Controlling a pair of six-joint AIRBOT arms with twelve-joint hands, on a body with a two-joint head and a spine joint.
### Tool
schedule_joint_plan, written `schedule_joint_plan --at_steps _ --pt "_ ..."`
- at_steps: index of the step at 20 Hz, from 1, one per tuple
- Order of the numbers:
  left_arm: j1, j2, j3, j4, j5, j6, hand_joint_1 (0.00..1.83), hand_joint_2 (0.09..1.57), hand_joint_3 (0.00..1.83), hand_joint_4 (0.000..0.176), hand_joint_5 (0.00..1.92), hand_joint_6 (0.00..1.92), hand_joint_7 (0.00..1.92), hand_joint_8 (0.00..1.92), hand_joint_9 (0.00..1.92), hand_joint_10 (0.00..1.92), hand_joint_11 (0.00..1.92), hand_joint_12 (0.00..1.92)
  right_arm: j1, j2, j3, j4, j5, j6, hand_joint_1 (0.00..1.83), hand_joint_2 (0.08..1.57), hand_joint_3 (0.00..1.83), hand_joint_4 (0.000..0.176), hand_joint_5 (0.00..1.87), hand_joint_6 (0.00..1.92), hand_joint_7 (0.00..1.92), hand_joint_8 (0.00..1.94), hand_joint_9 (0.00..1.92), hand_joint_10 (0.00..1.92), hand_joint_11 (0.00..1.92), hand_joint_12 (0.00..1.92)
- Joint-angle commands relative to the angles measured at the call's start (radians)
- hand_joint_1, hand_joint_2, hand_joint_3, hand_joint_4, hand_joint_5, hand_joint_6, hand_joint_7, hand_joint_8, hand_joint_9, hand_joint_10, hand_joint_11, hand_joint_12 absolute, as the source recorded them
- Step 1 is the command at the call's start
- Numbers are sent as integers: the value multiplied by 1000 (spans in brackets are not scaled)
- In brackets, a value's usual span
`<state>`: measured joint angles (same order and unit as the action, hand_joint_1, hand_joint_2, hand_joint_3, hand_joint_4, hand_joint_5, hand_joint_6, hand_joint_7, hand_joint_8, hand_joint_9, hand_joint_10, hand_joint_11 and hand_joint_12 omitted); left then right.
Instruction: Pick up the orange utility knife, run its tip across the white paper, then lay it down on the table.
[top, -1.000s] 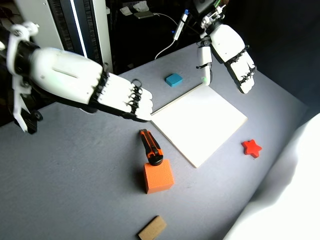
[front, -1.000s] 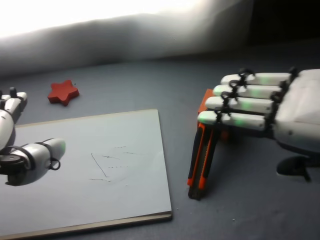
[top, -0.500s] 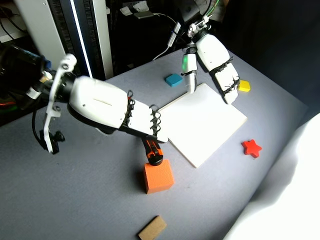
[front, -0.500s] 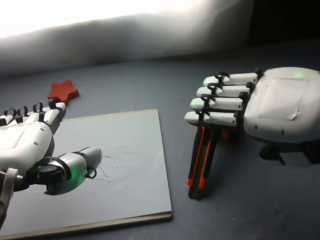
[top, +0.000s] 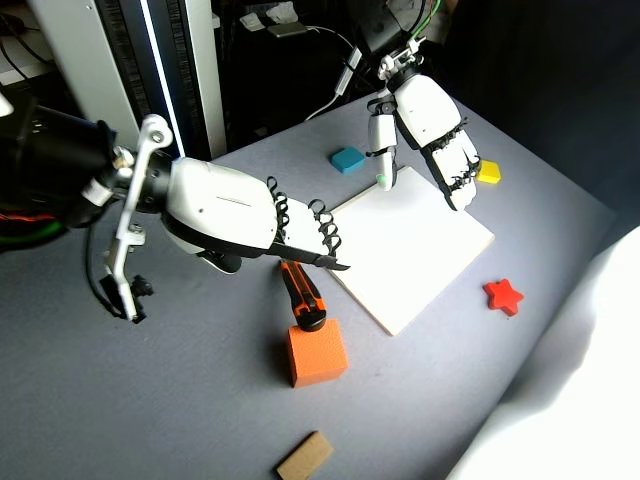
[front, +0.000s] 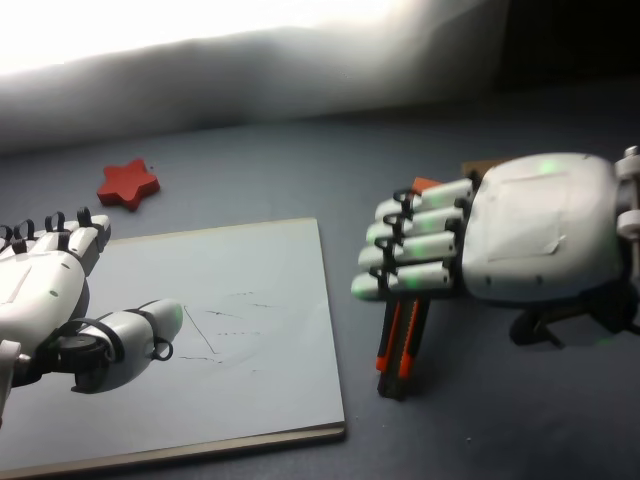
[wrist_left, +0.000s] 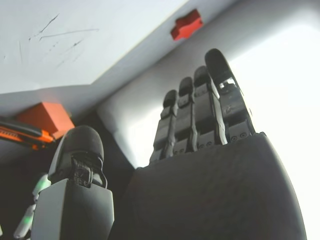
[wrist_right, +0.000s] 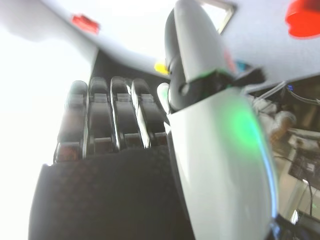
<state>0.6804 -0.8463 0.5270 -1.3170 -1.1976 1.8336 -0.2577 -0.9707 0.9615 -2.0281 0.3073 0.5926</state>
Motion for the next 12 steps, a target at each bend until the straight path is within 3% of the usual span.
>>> schedule_joint_plan --at_steps 1,12 --pt "-5 5 -1 79 -73 -3 103 1295 0 6 41 7 99 5 124 8 0 809 14 -4 11 6 -26 7 1185 1070 0 0 0 0 0 0 0 0 0 0" --pt "-16 7 -11 79 -78 -7 95 1290 0 0 75 4 125 3 137 6 0 856 -18 -172 176 -49 -43 12 1198 1073 0 0 0 0 0 0 0 0 0 0"
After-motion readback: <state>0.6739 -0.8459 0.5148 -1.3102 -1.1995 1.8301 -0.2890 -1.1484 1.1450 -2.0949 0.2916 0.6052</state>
